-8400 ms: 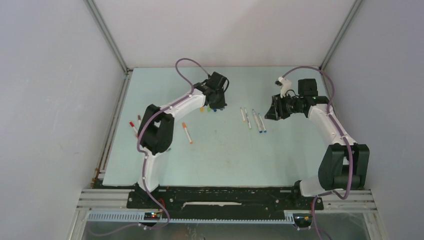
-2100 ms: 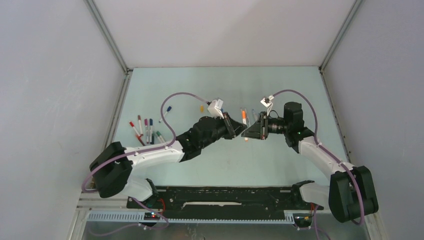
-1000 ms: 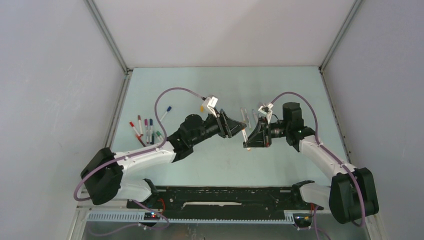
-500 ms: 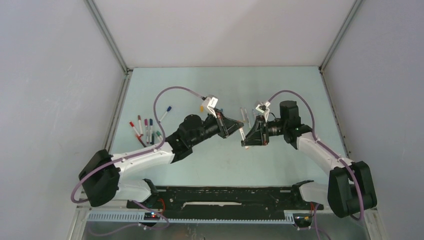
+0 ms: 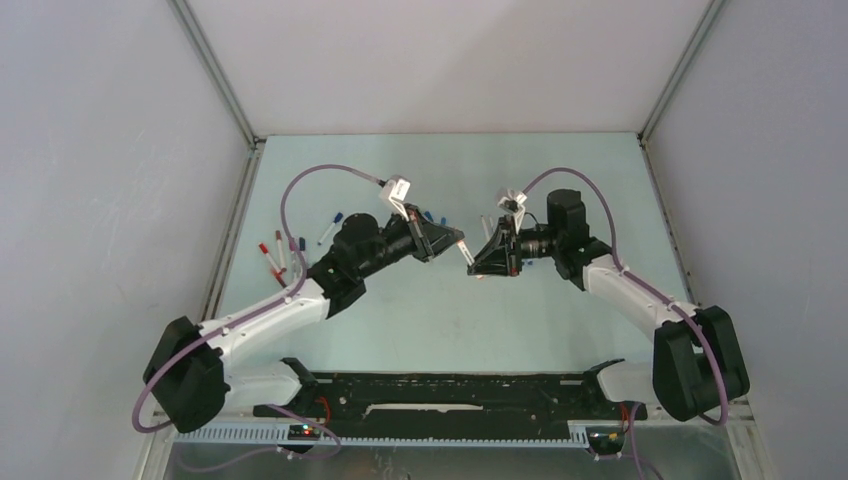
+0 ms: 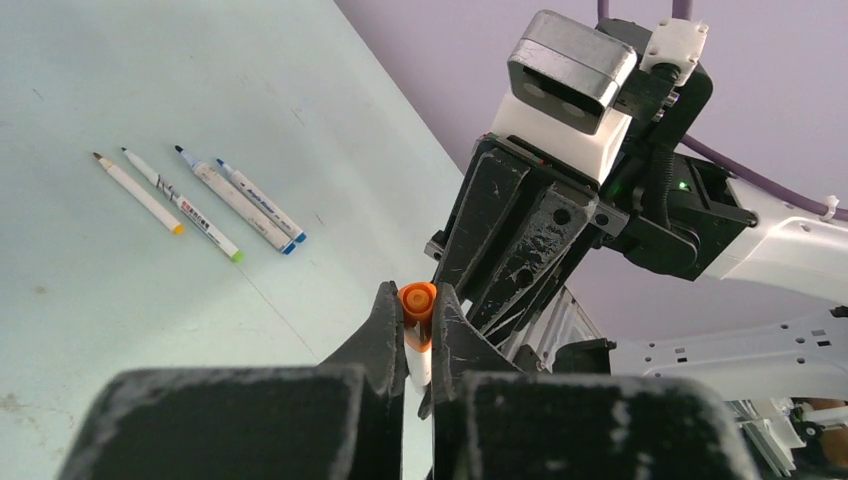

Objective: Open the pen caps
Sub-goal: Open the pen cap from the pen, then place the pen at the center of the board.

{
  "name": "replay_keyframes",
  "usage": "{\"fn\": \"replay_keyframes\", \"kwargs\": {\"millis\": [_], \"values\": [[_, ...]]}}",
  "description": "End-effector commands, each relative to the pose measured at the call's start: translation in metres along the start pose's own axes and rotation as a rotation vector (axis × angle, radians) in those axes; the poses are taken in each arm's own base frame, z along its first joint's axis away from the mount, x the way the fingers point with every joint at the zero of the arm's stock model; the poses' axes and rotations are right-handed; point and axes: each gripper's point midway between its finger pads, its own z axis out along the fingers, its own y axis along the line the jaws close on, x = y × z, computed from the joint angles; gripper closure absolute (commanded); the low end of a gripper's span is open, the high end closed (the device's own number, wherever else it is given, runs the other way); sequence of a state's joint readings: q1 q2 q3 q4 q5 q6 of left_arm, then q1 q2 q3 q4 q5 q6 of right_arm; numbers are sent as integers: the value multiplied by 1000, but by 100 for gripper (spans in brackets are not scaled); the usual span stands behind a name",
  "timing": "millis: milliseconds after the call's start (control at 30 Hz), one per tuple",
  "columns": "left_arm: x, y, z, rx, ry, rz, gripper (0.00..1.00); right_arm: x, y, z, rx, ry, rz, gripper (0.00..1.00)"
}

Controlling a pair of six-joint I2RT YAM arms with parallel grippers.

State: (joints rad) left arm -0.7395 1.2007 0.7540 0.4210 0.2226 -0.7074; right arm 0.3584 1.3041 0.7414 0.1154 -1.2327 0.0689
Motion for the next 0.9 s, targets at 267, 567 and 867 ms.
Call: {"fn": "replay_keyframes", "kwargs": {"millis": [267, 567, 867], "values": [[-222, -3, -81, -162, -821, 91, 100, 59, 30, 10, -161, 150, 258, 100], [-231, 1, -88, -165, -836, 98, 100, 56, 19, 8, -107, 180, 219, 100], [-138, 57, -84, -281, -473, 75, 100, 31, -64, -61, 413, 147, 94, 100]]}}
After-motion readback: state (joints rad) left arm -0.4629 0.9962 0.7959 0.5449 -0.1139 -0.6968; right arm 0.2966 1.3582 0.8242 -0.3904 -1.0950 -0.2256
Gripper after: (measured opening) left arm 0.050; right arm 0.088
